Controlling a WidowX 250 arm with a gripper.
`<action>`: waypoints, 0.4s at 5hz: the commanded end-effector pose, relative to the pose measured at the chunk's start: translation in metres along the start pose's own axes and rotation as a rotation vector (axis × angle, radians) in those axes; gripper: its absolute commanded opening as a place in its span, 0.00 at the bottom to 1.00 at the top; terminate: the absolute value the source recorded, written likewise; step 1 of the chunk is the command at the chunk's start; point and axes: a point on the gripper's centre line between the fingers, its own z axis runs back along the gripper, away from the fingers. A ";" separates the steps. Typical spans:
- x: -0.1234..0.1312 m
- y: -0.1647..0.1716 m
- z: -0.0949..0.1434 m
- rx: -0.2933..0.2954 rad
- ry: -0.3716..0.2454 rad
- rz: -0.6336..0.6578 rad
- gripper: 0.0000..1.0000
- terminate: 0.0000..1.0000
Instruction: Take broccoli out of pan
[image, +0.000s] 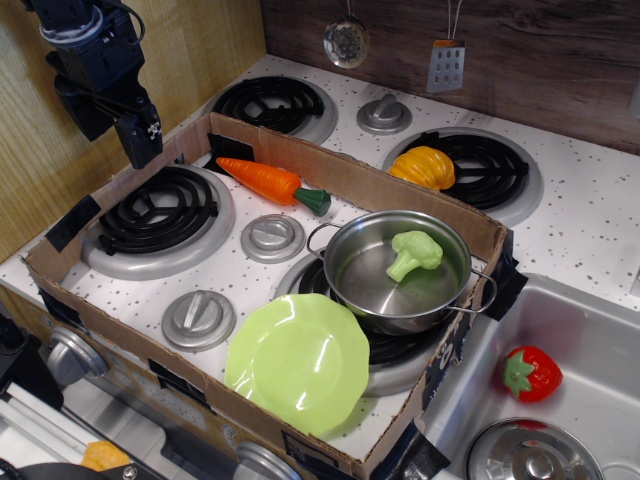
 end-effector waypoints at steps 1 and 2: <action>0.000 0.000 0.000 0.000 0.000 0.000 1.00 0.00; 0.009 -0.008 0.022 0.000 0.017 0.033 1.00 0.00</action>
